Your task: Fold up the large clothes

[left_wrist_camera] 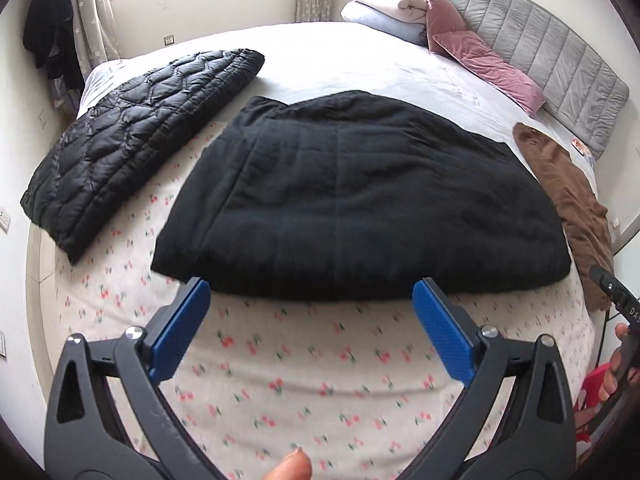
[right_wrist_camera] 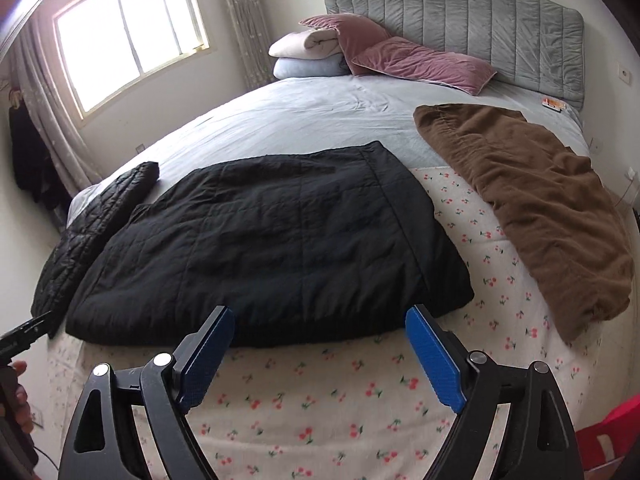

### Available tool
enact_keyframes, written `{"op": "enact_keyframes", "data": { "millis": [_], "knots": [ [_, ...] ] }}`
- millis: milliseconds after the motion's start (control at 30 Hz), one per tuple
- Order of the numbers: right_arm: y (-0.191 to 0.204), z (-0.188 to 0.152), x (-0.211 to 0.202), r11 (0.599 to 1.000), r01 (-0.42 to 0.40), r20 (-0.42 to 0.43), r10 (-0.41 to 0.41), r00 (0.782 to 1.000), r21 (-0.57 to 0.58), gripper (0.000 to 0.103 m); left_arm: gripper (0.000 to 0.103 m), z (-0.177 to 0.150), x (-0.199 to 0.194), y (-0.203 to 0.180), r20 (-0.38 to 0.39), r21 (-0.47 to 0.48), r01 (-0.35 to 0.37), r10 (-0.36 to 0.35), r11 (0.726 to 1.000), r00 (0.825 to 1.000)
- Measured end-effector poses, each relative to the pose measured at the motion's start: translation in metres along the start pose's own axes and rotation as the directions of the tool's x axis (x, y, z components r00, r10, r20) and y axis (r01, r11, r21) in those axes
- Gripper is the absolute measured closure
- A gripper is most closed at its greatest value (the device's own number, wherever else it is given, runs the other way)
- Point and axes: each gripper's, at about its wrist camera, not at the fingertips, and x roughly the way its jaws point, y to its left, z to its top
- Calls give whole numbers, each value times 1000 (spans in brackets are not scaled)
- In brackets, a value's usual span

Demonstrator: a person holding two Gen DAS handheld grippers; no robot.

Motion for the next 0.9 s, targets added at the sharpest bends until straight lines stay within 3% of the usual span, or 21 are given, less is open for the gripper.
{"op": "enact_keyframes", "data": {
  "millis": [167, 300, 433, 567, 900],
  "knots": [
    [28, -46, -36, 999, 23, 3, -23, 1000, -37, 9, 2, -47, -23, -29, -36, 43, 7, -6, 999, 999],
    [40, -74, -35, 998, 33, 6, -32, 999, -62, 9, 1, -75, -24, -42, 18, 68, -23, 21, 997, 1000],
    [51, -85, -20, 995, 27, -24, -29, 999, -100, 9, 2, -81, -13, -45, 40, 63, -108, 106, 992, 994],
    [59, -93, -8, 987, 45, -44, -52, 998, -154, 9, 2, -86, -6, -49, 18, 57, -96, 95, 994, 995],
    [64, -95, -8, 984, 77, -28, -83, 996, -162, 9, 1, -96, -8, -61, 5, 77, -84, 84, 993, 996]
  ]
}}
